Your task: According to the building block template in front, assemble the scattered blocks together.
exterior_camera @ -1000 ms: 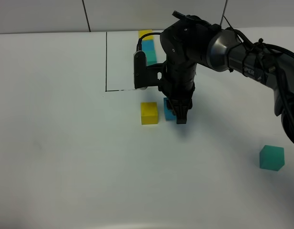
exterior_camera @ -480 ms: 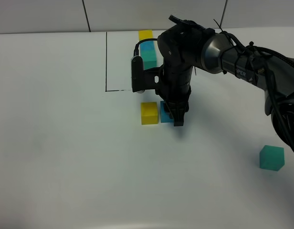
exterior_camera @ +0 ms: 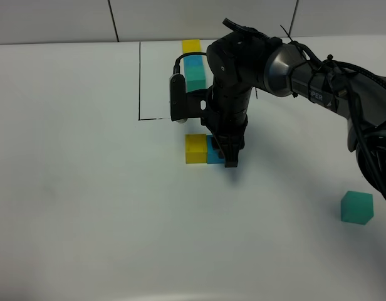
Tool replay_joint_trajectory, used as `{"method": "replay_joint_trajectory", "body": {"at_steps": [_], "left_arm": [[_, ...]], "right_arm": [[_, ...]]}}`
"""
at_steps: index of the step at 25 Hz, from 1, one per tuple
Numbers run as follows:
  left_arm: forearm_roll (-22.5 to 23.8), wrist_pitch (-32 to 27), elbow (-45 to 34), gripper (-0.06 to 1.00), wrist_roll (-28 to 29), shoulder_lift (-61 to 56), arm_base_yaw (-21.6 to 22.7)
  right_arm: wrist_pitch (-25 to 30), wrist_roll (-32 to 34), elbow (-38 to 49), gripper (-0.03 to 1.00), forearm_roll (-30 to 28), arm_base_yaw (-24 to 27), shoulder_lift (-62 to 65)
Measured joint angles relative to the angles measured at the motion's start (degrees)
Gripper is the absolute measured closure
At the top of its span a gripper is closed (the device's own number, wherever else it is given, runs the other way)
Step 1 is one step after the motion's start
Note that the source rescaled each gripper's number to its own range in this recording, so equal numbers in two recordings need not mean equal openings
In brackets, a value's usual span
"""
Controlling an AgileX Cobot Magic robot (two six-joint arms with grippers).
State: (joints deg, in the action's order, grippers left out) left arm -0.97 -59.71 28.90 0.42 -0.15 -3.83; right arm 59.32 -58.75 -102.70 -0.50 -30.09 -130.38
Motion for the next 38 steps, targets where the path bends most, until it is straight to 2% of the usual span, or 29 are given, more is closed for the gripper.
{"method": "replay_joint_trajectory", "body": {"at_steps": [7,25,27,32,35,38], "left_arm": [[0.0,0.0,0.0,0.74,0.0,0.0,0.0],[0.0,0.0,0.0,0.74,0.0,0.0,0.0],[0.0,0.0,0.0,0.74,0.0,0.0,0.0],[0.0,0.0,0.0,0.74,-0.1,0.0,0.0],[0.0,0.0,0.0,0.74,-0.1,0.0,0.0],[0.0,0.0,0.0,0.74,-0.1,0.0,0.0]], "right_arm": [[-0.2,-2.2,0.0,0.96,0.5,0.0,0.0],[-1.2,-2.2,0.0,0.94,0.5,0.0,0.0],[-1.3,-2.2,0.0,0.83,-0.2,0.0,0.0],[1.5,-0.5,0.0,0.41,-0.5,0.3,2.2],[5.7,4.8,0.6,0.30,-0.3,2.4,5.4],[9.0,13.0,4.0,0.28,-0.3,6.1,8.6]]}}
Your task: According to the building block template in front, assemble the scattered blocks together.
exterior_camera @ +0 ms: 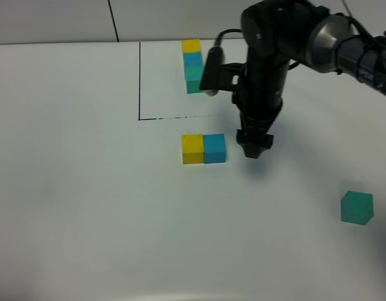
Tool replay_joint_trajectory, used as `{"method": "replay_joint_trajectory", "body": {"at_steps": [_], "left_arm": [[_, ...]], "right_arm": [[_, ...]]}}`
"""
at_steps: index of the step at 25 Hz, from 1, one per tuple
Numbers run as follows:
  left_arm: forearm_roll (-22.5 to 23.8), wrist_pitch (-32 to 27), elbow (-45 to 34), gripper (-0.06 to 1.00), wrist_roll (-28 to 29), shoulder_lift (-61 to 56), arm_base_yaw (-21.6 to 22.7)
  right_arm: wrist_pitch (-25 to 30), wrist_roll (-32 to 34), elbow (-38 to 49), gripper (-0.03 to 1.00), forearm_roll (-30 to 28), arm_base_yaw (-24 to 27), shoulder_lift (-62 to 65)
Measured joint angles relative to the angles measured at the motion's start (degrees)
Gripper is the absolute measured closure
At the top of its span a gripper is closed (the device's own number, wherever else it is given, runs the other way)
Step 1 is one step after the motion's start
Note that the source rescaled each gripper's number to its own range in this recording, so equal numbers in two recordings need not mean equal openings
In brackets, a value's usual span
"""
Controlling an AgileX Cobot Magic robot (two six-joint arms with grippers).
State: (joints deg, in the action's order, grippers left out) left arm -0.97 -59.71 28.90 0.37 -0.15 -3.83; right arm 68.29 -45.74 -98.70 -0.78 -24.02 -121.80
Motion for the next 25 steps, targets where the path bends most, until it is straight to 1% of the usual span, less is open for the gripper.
{"method": "replay_joint_trajectory", "body": {"at_steps": [2,4,6,12,13,17,20,25], "left_arm": [[0.0,0.0,0.0,0.74,0.0,0.0,0.0],[0.0,0.0,0.0,0.74,0.0,0.0,0.0],[0.0,0.0,0.0,0.74,0.0,0.0,0.0],[0.0,0.0,0.0,0.74,0.0,0.0,0.0],[0.0,0.0,0.0,0.74,0.0,0.0,0.0],[0.0,0.0,0.0,0.74,0.0,0.0,0.0],[0.0,0.0,0.0,0.74,0.0,0.0,0.0],[0.0,0.0,0.0,0.74,0.0,0.0,0.0]], "right_arm": [[0.5,7.2,5.0,0.27,0.5,2.6,2.5],[0.7,12.8,9.7,0.27,1.1,5.0,5.4],[-0.5,19.3,15.7,0.27,1.3,7.1,8.7],[-11.1,37.3,31.6,0.27,-0.1,12.6,19.9],[-13.1,41.2,33.7,0.27,-0.5,13.3,21.5],[-19.1,53.8,42.7,0.27,-1.9,16.8,25.5],[-22.7,59.2,48.0,0.27,-2.0,18.8,26.0],[-28.4,61.0,53.6,0.27,-1.8,19.6,26.0]]}}
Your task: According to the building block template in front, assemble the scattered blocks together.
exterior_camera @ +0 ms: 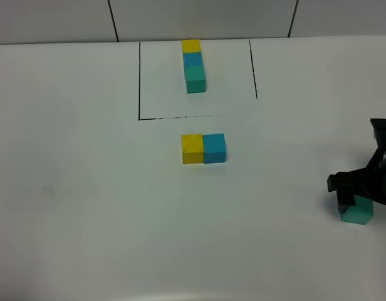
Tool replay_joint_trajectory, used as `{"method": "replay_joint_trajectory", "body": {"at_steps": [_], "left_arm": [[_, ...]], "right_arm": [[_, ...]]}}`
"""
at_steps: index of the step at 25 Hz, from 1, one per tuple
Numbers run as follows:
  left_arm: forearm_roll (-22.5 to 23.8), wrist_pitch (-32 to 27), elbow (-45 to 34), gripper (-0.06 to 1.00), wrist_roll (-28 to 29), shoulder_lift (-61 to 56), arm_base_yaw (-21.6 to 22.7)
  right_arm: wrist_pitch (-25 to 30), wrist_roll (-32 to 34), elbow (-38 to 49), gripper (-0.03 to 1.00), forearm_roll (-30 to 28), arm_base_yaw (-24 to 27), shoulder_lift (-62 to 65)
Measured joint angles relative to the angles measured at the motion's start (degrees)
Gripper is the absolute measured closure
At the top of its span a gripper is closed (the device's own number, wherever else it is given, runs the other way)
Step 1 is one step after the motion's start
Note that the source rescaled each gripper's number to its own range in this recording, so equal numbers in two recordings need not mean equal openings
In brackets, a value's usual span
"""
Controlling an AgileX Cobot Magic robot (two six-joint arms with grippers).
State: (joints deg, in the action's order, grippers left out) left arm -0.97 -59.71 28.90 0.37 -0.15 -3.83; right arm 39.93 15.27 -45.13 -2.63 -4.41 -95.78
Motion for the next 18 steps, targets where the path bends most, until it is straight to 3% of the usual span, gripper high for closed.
{"method": "replay_joint_trajectory", "body": {"at_steps": [7,10,13,14,18], "left_arm": [[0.0,0.0,0.0,0.74,0.1,0.0,0.0],[0.0,0.0,0.0,0.74,0.1,0.0,0.0],[0.0,0.0,0.0,0.74,0.1,0.0,0.0],[0.0,0.0,0.0,0.74,0.1,0.0,0.0],[0.0,0.0,0.0,0.74,0.1,0.0,0.0]], "right_arm": [[-5.7,0.2,2.2,0.30,0.3,0.0,0.0],[-5.6,0.2,2.3,0.47,0.5,0.0,0.0],[-5.5,0.2,2.3,0.79,1.2,0.0,-0.1],[-5.5,0.1,2.3,0.94,1.4,0.0,-0.1],[-4.6,-4.3,1.6,0.95,1.4,-0.5,-0.2]]}}
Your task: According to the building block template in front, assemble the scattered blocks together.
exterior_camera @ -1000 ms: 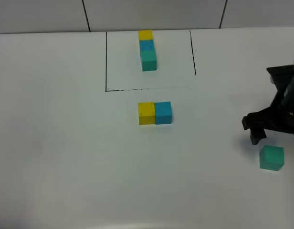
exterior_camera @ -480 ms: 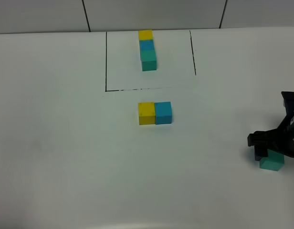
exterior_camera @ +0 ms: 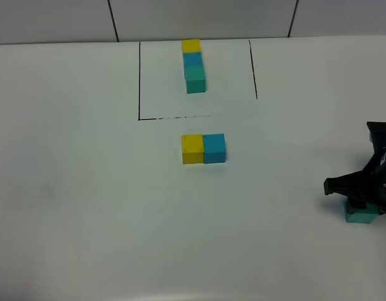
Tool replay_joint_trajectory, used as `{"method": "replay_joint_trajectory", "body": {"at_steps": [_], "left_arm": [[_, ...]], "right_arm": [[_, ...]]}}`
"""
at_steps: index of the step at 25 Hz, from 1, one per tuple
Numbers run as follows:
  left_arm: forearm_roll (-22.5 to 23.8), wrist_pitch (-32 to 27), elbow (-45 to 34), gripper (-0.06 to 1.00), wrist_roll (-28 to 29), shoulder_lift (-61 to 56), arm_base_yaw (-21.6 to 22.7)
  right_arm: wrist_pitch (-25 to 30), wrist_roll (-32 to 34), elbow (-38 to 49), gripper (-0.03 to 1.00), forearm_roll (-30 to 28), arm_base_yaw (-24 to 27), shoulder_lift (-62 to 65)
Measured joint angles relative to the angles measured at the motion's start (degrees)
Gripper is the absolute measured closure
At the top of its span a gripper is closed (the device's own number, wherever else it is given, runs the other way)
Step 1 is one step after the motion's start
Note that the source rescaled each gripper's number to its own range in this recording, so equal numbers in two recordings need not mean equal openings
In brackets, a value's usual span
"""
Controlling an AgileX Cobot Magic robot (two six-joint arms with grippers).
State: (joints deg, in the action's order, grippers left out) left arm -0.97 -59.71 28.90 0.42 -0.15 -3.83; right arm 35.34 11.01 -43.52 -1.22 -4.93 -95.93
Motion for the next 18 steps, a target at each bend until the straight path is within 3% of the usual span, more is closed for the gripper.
{"method": "replay_joint_trajectory", "body": {"at_steps": [5,12,14,18], "left_arm": [[0.0,0.0,0.0,0.74,0.0,0.0,0.0],[0.0,0.0,0.0,0.74,0.0,0.0,0.0],[0.0,0.0,0.0,0.74,0.0,0.0,0.0],[0.0,0.0,0.0,0.74,0.0,0.0,0.0]], "right_arm": [[5.6,-15.4,-7.7,0.95,-0.6,-5.5,0.0],[14.8,-56.2,-23.0,0.95,-2.7,-15.3,-6.0],[17.0,-62.5,-27.0,0.95,-2.8,-16.8,-9.7],[18.4,-68.3,-35.6,0.95,-2.8,-19.0,-16.5]]}}
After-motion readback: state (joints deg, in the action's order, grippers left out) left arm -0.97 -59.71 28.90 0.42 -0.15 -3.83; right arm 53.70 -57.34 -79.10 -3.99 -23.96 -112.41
